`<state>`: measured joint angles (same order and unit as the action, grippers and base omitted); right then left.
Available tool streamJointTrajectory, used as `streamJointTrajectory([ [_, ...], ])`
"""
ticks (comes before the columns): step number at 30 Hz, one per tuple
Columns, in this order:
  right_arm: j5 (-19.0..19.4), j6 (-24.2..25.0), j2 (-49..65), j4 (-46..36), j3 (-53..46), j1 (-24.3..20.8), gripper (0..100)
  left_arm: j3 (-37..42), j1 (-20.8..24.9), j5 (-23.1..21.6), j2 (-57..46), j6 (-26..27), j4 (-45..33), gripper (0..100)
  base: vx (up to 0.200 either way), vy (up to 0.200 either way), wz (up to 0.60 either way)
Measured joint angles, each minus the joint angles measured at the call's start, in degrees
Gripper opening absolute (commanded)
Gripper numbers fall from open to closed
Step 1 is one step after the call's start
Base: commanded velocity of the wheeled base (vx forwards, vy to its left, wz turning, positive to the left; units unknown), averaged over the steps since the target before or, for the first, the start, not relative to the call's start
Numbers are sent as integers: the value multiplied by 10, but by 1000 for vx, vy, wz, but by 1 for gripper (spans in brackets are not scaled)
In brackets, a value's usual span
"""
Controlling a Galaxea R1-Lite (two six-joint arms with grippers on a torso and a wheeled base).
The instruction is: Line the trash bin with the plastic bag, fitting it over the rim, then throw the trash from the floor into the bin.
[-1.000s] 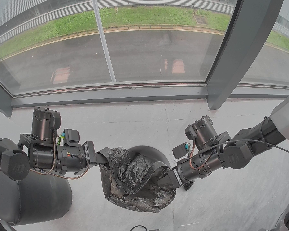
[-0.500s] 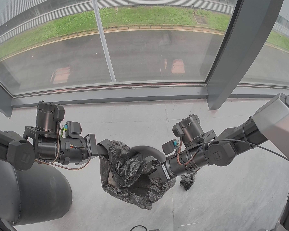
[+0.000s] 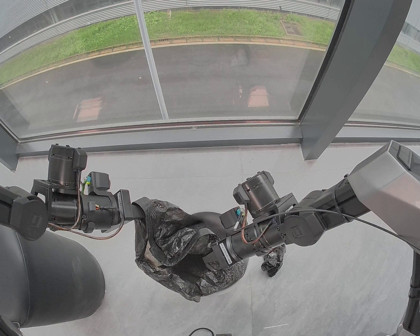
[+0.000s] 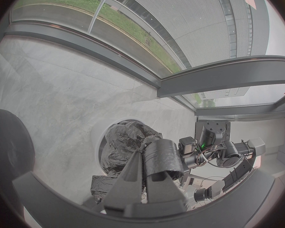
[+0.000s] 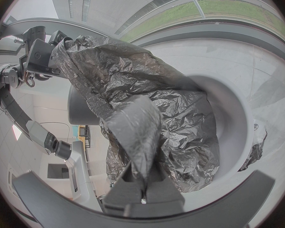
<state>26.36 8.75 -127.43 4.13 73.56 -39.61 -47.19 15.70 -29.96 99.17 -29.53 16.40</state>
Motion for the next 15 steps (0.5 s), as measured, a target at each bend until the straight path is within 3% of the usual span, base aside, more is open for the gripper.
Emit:
streamJointTrajectory([
  [5, -5, -5, -7, 1, -4, 14, 0, 6, 0, -1, 12, 0, 4, 0, 0, 0, 0],
  [15, -51, -52, -3, 8, -61, 49, 0, 50, 10, -3, 22, 0, 7, 0, 0, 0, 0],
])
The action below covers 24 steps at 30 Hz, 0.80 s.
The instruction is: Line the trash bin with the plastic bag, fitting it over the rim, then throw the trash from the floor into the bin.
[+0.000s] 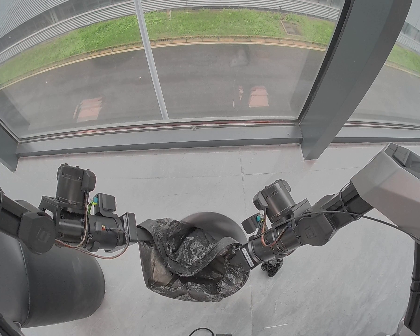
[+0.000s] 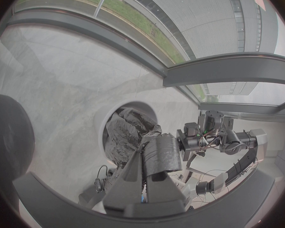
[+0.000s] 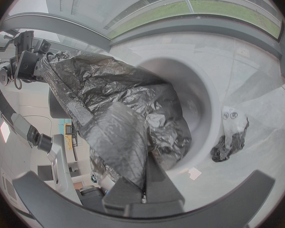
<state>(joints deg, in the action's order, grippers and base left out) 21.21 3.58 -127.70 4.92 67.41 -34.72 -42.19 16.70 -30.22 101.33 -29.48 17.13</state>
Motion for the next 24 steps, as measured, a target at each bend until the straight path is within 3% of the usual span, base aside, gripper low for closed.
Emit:
streamJointTrajectory([
  [7, -5, -4, 18, 10, -44, 1, 0, 44, 14, 0, -1, 3, 0, 0, 0, 0, 0],
  [15, -36, -4, 32, 76, -109, -4, 0, 68, 34, -6, 0, -3, 5, 0, 0, 0, 0],
  [24, -56, -4, 32, 112, -146, -6, 0, 72, 42, -14, 13, -44, 36, 0, 0, 0, 0],
])
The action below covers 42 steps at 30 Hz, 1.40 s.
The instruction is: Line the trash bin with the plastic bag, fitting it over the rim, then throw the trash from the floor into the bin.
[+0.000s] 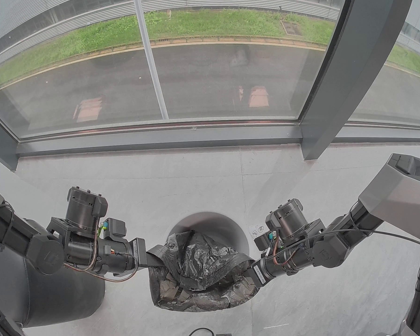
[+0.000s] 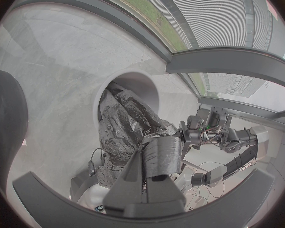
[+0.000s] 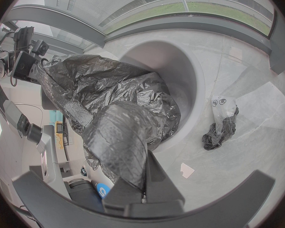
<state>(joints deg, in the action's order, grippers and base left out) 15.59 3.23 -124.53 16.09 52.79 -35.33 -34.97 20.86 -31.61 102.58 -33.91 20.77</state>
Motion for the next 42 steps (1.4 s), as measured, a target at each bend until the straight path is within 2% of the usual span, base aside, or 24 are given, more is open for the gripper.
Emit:
streamJointTrajectory([
  [18, -72, 3, -24, 98, -49, -15, 0, 27, 12, 4, 38, -8, 28, 0, 0, 0, 0],
  [25, -106, 6, -51, 146, -50, -19, 0, 28, 12, 16, 73, -7, 88, 0, 0, 0, 0],
  [34, -118, 7, -66, 173, -50, -12, 0, 26, 12, 73, 136, -9, 203, 0, 0, 0, 0],
  [42, -119, 7, -57, 177, -52, -9, 0, 30, 11, 78, 148, -13, 209, 0, 0, 0, 0],
])
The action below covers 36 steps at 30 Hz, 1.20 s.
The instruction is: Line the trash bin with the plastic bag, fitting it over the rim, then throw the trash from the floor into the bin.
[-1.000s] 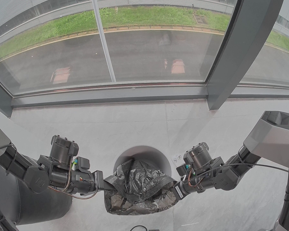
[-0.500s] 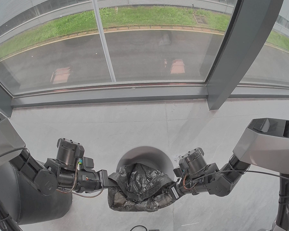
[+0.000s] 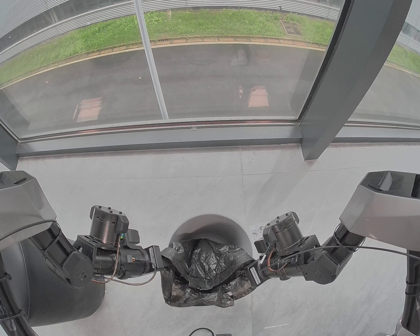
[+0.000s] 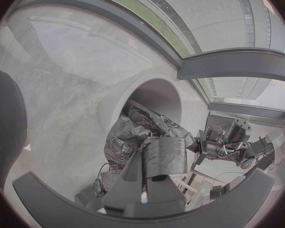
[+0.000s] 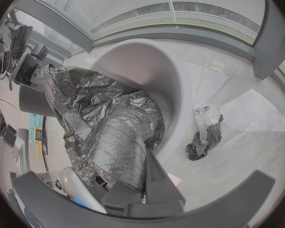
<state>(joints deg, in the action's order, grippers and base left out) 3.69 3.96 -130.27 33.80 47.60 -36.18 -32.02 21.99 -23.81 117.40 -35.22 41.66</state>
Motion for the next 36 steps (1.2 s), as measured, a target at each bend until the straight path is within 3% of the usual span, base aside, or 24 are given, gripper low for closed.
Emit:
streamJointTrajectory([
  [36, -12, 0, 30, 35, -17, 31, 0, -40, -19, 0, 26, 4, 7, 0, 0, 0, 0],
])
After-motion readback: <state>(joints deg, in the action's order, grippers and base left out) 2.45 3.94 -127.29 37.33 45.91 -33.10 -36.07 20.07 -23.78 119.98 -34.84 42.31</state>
